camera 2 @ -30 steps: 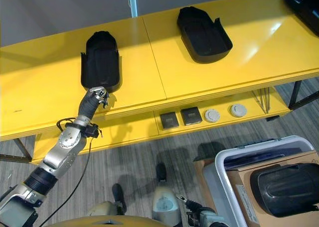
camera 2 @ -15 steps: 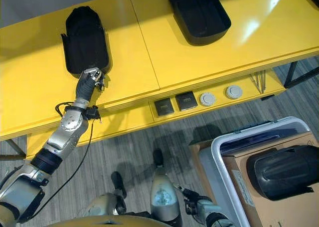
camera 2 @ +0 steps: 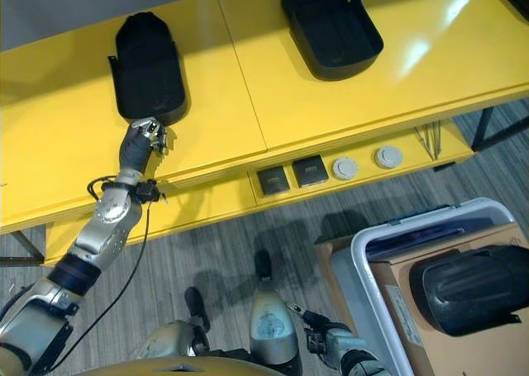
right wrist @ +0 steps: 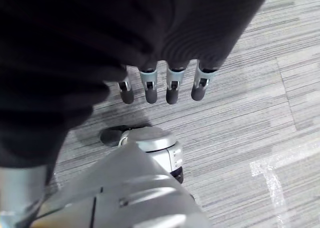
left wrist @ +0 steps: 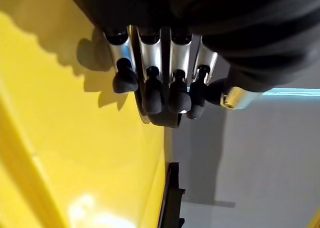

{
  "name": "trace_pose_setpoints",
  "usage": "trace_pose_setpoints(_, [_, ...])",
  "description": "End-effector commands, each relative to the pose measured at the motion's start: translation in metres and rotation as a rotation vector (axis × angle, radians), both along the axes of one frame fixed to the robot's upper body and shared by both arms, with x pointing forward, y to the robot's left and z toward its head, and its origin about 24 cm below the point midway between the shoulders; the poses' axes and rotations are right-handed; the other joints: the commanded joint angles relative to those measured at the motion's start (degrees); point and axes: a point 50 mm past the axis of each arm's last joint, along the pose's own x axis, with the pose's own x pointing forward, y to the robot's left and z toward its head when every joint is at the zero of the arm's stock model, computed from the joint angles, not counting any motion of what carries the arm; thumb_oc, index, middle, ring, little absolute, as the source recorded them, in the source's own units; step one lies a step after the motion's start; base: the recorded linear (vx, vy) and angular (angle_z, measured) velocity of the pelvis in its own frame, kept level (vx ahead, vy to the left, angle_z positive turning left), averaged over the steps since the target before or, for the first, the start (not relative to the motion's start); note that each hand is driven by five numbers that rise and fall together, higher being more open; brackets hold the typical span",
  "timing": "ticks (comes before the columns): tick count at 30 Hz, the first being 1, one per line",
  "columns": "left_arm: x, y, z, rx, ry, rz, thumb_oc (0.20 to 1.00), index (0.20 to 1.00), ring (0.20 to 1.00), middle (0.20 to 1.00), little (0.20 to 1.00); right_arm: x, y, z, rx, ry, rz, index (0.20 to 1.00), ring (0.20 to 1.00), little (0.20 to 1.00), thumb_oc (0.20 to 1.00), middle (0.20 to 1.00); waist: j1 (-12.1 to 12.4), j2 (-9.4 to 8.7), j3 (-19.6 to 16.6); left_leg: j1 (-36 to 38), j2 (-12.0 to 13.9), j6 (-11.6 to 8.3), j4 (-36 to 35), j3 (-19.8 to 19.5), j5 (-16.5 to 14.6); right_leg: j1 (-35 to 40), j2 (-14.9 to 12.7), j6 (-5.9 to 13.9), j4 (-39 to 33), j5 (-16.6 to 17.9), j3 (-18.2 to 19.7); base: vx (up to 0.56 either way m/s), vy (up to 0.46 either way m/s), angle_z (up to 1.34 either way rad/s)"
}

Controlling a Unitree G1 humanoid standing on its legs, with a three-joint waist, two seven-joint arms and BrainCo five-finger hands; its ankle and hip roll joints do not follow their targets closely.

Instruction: Move parts from the plastic box to the shelf.

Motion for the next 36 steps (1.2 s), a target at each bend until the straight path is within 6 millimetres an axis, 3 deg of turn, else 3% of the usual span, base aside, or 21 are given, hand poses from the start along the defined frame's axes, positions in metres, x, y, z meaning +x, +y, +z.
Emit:
trace_pose_setpoints(1, [-0.014,-0.004,0.015,0.008,-0.168,-0.037,0.2,0.2,0.2,0.2,0.2,-0.027,0.011,-0.013,0.01,0.076,-0.007,1.0,1.0,1.0,1.0,1.0,2.1,-0.84,-6.9,-3.7,1.2,-0.08,0.1,-1.3,-3.3,5.2,-1.4,0.35,0.2,-10.5,-3.3,-0.01,0.059,0.29])
trace_pose_setpoints(6, [-0.033,0.002,0.012,0.0,-0.204,-0.049,0.2,0.2,0.2,0.2,0.2,-0.036,0.003,-0.015,-0.018,0.105,-0.05,1.0,1.0,1.0,1.0,1.0,4.6,-1.52,-10.7,-0.8,1.2,0.46,0.1,-1.5,-4.1,8.8,-1.6,0.23,0.2,-11.2,-5.0,0.01,0.072,0.19])
trace_pose_setpoints(7, [-0.039,0.001,0.012,0.021,-0.221,-0.06,1.0,1.0,1.0,1.0,1.0,-0.035,0.0,-0.015,-0.02,0.116,-0.078,1.0,1.0,1.0,1.0,1.0,5.5,-2.18,-12.1,0.5,1.0,0.87,0.1,-2.0,-4.7,10.2,-1.6,0.38,0.2,-11.4,-5.3,0.01,0.081,0.17])
trace_pose_setpoints(11, [-0.044,-0.002,0.0,0.018,-0.165,-0.072,1.0,1.0,1.0,1.0,1.0,-0.032,0.0,-0.014,-0.015,0.122,-0.128,1.0,1.0,1.0,1.0,1.0,6.3,-3.24,-13.7,2.1,-0.1,1.75,0.1,-3.1,-6.0,11.7,-1.7,0.98,0.2,-11.1,-5.1,0.0,0.11,0.08])
trace_pose_setpoints(18, [-0.051,-0.019,-0.012,0.097,-0.175,-0.121,1.0,1.0,1.0,1.0,1.0,-0.039,0.006,-0.018,0.025,0.16,-0.189,1.0,1.0,1.0,1.0,1.0,5.6,-4.84,-14.5,2.9,-2.2,3.94,0.1,-3.6,-8.0,12.2,-2.4,2.32,0.7,-10.1,-3.3,0.01,0.153,0.02])
trace_pose_setpoints(22, [-0.045,-0.024,-0.017,0.16,-0.136,-0.162,1.0,1.0,1.0,1.0,1.0,-0.057,0.014,-0.023,0.074,0.188,-0.273,1.0,1.0,1.0,1.0,1.0,3.8,-5.53,-13.6,2.2,-3.3,5.03,0.1,-2.6,-8.9,9.7,-3.2,4.44,2.4,-8.6,-1.8,-0.02,0.151,-0.05])
trace_pose_setpoints(24, [-0.044,-0.021,-0.02,0.202,-0.128,-0.154,1.0,1.0,1.0,1.0,1.0,-0.06,0.019,-0.025,0.086,0.163,-0.36,1.0,1.0,1.0,1.0,1.0,2.9,-5.91,-12.8,1.9,-3.1,4.71,0.1,-0.9,-8.7,6.3,-3.6,5.99,2.6,-5.8,-2.0,-0.13,0.04,-0.31])
trace_pose_setpoints(26, [-0.046,-0.013,-0.022,0.241,-0.135,-0.087,1.0,1.0,1.0,1.0,1.0,-0.059,0.018,-0.025,0.08,0.132,-0.427,1.0,1.0,1.0,1.0,1.0,2.6,-6.23,-11.7,2.6,-2.5,4.76,0.1,2.4,-9.0,3.9,-4.1,7.11,3.5,-4.3,-5.3,-0.21,0.002,-0.74])
trace_pose_setpoints(28, [-0.045,-0.001,-0.022,0.253,-0.142,0.01,1.0,1.0,1.0,1.0,1.0,-0.057,0.015,-0.024,0.031,0.095,-0.341,1.0,1.0,1.0,1.0,1.0,2.5,-6.16,-10.9,2.4,-1.7,4.97,0.1,6.5,-8.5,1.9,-4.6,7.36,5.4,-4.3,-8.9,-0.33,0.023,-1.73])
trace_pose_setpoints(29, [-0.042,0.007,-0.023,0.218,-0.126,0.073,1.0,1.0,1.0,1.0,1.0,-0.057,0.012,-0.022,-0.04,0.07,-0.253,1.0,1.0,1.0,1.0,1.0,2.3,-5.52,-10.4,2.4,-1.3,5.41,0.1,8.3,-9.4,1.3,-5.1,7.73,8.0,-6.3,-10.3,-0.33,0.035,-2.31])
trace_pose_setpoints(33, [-0.032,0.005,-0.027,0.2,-0.106,0.127,1.0,1.0,1.0,1.0,1.0,-0.06,0.007,-0.021,-0.082,0.043,-0.299,1.0,1.0,1.0,1.0,1.0,1.7,-4.87,-9.4,1.5,0.0,6.42,0.7,13.3,-8.4,1.0,-6.0,5.65,12.7,-10.2,-13.7,-0.23,-0.068,-1.4])
trace_pose_setpoints(36, [-0.027,0.011,-0.047,0.241,-0.04,0.279,1.0,1.0,1.0,1.0,1.0,-0.071,0.004,-0.023,-0.098,0.068,-0.288,1.0,1.0,1.0,1.0,1.0,1.8,-4.85,-9.6,1.6,2.3,5.0,3.0,21.2,-8.1,4.7,-8.0,4.38,8.7,-10.1,-20.9,-0.11,-0.26,-1.3])
